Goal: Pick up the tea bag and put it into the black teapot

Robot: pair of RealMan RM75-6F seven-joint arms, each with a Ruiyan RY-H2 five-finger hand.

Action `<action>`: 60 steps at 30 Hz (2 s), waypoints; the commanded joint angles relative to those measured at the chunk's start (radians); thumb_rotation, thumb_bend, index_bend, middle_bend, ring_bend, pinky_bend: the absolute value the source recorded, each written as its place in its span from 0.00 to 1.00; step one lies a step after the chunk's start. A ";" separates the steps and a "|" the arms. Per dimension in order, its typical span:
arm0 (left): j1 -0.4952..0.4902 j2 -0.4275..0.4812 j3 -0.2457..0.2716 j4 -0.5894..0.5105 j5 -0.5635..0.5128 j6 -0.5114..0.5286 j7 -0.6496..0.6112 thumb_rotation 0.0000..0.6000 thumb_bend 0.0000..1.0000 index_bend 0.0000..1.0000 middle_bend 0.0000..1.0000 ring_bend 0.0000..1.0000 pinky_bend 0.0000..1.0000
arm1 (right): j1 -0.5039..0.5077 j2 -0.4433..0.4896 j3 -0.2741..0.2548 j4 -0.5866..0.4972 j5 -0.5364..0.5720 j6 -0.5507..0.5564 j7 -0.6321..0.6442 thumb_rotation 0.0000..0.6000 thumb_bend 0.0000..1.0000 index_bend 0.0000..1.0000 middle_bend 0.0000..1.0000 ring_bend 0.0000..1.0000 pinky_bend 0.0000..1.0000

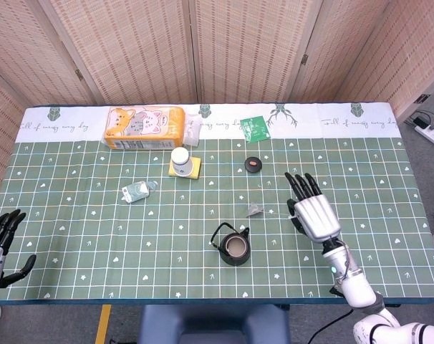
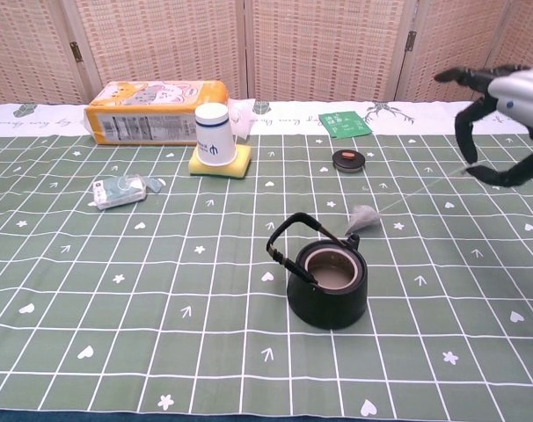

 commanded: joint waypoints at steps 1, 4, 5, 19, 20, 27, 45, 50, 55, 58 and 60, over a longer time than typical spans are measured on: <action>-0.002 0.000 -0.003 0.007 -0.003 -0.003 -0.009 1.00 0.35 0.00 0.00 0.00 0.00 | 0.028 0.042 0.046 -0.078 0.012 0.007 -0.052 1.00 0.43 0.66 0.02 0.05 0.00; -0.003 -0.005 -0.006 0.024 -0.014 -0.009 -0.028 1.00 0.35 0.00 0.00 0.00 0.00 | 0.049 0.050 0.068 -0.118 0.033 -0.006 -0.074 1.00 0.43 0.66 0.02 0.06 0.00; -0.002 -0.005 -0.006 0.026 -0.019 -0.013 -0.031 1.00 0.35 0.00 0.00 0.00 0.00 | 0.058 0.051 0.075 -0.130 0.040 -0.009 -0.087 1.00 0.43 0.67 0.03 0.06 0.00; 0.000 0.005 -0.005 0.032 -0.015 -0.008 -0.077 1.00 0.35 0.00 0.00 0.00 0.00 | 0.153 0.047 0.132 -0.307 0.087 -0.002 -0.262 1.00 0.43 0.67 0.04 0.07 0.00; 0.000 0.007 -0.005 0.030 -0.019 -0.012 -0.077 1.00 0.35 0.00 0.00 0.00 0.00 | 0.160 0.047 0.137 -0.324 0.094 0.002 -0.279 1.00 0.43 0.67 0.04 0.07 0.00; 0.001 0.016 -0.011 0.020 -0.049 -0.030 -0.081 1.00 0.35 0.00 0.00 0.00 0.00 | 0.202 0.054 0.163 -0.404 0.142 0.022 -0.368 1.00 0.43 0.67 0.04 0.07 0.00; 0.010 0.025 -0.011 0.003 -0.063 -0.033 -0.068 1.00 0.34 0.00 0.00 0.00 0.00 | 0.246 0.018 0.098 -0.443 0.146 0.056 -0.445 1.00 0.43 0.67 0.04 0.07 0.00; 0.012 0.027 -0.010 -0.002 -0.058 -0.031 -0.063 1.00 0.35 0.00 0.00 0.00 0.00 | 0.252 0.024 0.095 -0.444 0.157 0.056 -0.435 1.00 0.43 0.67 0.04 0.07 0.00; 0.013 0.026 -0.009 -0.004 -0.057 -0.031 -0.053 1.00 0.35 0.00 0.00 0.00 0.00 | 0.256 0.024 0.080 -0.440 0.160 0.051 -0.433 1.00 0.43 0.67 0.04 0.07 0.00; 0.014 0.027 -0.011 -0.005 -0.058 -0.030 -0.058 1.00 0.35 0.00 0.00 0.00 0.00 | 0.257 0.023 0.068 -0.436 0.156 0.050 -0.434 1.00 0.43 0.67 0.04 0.08 0.00; 0.014 0.028 -0.010 -0.005 -0.057 -0.030 -0.059 1.00 0.35 0.00 0.00 0.00 0.00 | 0.258 0.021 0.061 -0.435 0.157 0.049 -0.432 1.00 0.43 0.67 0.04 0.08 0.00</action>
